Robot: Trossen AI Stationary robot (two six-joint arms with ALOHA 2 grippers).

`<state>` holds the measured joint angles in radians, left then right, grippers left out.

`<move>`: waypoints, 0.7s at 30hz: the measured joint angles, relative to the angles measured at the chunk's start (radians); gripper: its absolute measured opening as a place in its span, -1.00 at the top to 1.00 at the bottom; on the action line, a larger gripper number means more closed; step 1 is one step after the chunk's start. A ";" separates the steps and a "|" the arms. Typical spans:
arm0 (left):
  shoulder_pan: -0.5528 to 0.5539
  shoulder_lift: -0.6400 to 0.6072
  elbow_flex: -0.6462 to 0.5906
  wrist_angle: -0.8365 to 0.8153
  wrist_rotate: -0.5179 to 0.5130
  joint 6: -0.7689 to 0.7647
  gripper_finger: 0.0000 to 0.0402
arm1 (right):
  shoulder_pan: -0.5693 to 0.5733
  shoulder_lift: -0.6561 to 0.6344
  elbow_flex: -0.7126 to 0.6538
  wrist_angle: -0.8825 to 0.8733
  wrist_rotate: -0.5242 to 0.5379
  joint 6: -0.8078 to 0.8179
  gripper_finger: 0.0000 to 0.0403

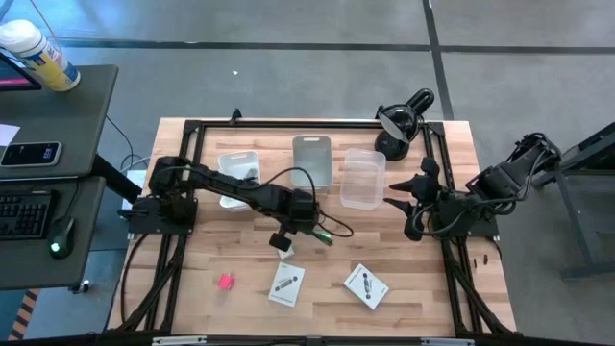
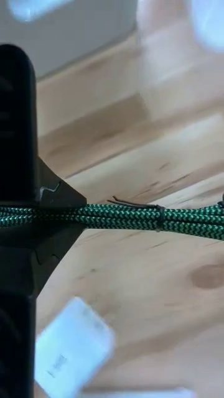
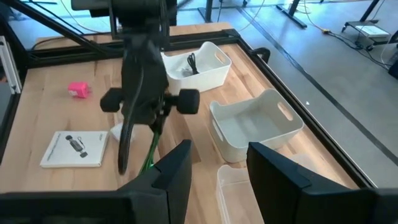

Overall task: Pick and place items into bin
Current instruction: Put the green USB cable into the white bin

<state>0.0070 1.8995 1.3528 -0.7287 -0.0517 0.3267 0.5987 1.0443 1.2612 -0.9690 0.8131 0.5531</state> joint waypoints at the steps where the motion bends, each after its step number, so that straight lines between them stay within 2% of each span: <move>1: 0.000 -0.010 0.011 -0.012 -0.001 -0.019 0.98 | 0.000 0.000 0.000 0.000 0.000 -0.001 0.28; 10: 0.000 -0.140 0.064 -0.246 -0.055 -0.231 0.99 | 0.000 0.000 0.000 -0.021 0.000 -0.002 0.28; 16: 0.000 -0.265 0.065 -0.423 -0.206 -0.448 1.00 | -0.001 0.000 0.000 -0.044 0.006 -0.008 0.28; 21: 0.037 -0.351 0.060 -0.672 -0.325 -0.693 1.00 | -0.001 0.000 0.000 -0.045 0.008 -0.010 0.28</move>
<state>0.0440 1.5488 1.4131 -1.4003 -0.3767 -0.3667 0.5980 1.0443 1.2612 -1.0138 0.8209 0.5426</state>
